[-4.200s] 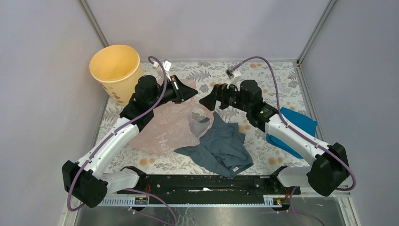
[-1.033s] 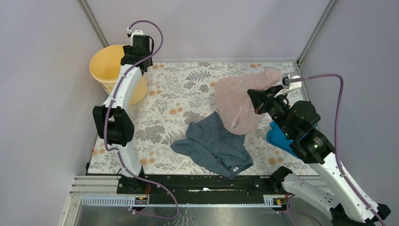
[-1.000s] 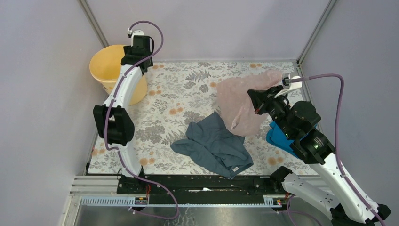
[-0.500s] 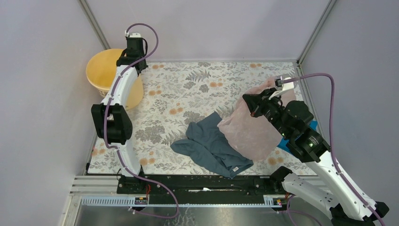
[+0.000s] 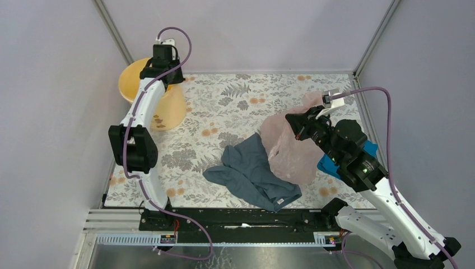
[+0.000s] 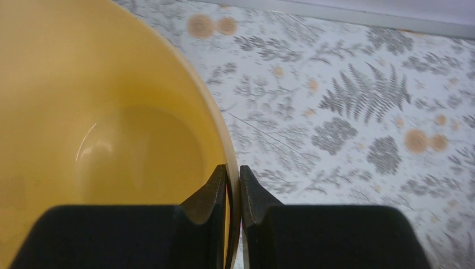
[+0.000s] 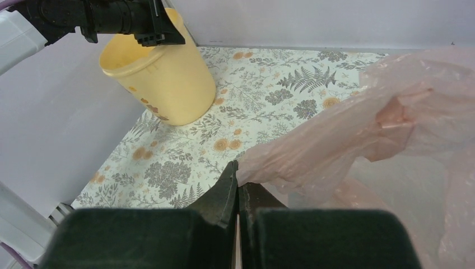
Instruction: Put the trash bags into the trash bin
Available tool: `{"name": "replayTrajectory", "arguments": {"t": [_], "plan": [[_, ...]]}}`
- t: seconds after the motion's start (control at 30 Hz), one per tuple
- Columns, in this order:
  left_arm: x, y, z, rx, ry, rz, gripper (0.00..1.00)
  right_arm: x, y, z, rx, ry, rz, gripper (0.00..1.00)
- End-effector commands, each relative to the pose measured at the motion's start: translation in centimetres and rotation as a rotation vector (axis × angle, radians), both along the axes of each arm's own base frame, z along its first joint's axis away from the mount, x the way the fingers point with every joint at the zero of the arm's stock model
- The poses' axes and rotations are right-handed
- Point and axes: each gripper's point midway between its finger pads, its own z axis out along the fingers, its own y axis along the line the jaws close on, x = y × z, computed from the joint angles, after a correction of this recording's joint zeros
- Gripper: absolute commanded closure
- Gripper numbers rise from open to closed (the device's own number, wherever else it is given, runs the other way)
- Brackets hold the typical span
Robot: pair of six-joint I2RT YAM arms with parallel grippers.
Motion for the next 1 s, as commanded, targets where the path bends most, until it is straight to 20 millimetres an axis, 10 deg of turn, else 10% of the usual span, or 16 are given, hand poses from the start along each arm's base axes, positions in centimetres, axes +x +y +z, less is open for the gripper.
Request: {"name": "replayTrajectory", "arguments": {"t": [0.0,0.23,0.5,0.73,0.97], "plan": [[-1.7,-8.6,3.1,-0.143,-0.042,-0.196,1.0,0.2,-0.2,1.5,0.023,-0.046,-0.016,1.0],[-6.6,-20.6,2.9,-0.041,-0.014,-0.421,0.98,0.0,-1.3,2.1,0.019,-0.069,-0.051,1.0],[-11.8,-27.8,3.7,0.025,-0.037,-0.632,0.97,-0.3,-3.2,2.6,-0.001,-0.112,-0.117,1.0],[-13.5,-28.6,3.4,0.21,-0.108,-0.598,0.88,-0.5,-4.2,3.0,0.012,-0.136,-0.161,1.0],[-14.6,-27.3,9.1,0.102,-0.284,-0.538,0.3,-0.3,-4.8,3.8,0.006,-0.153,-0.187,1.0]]}}
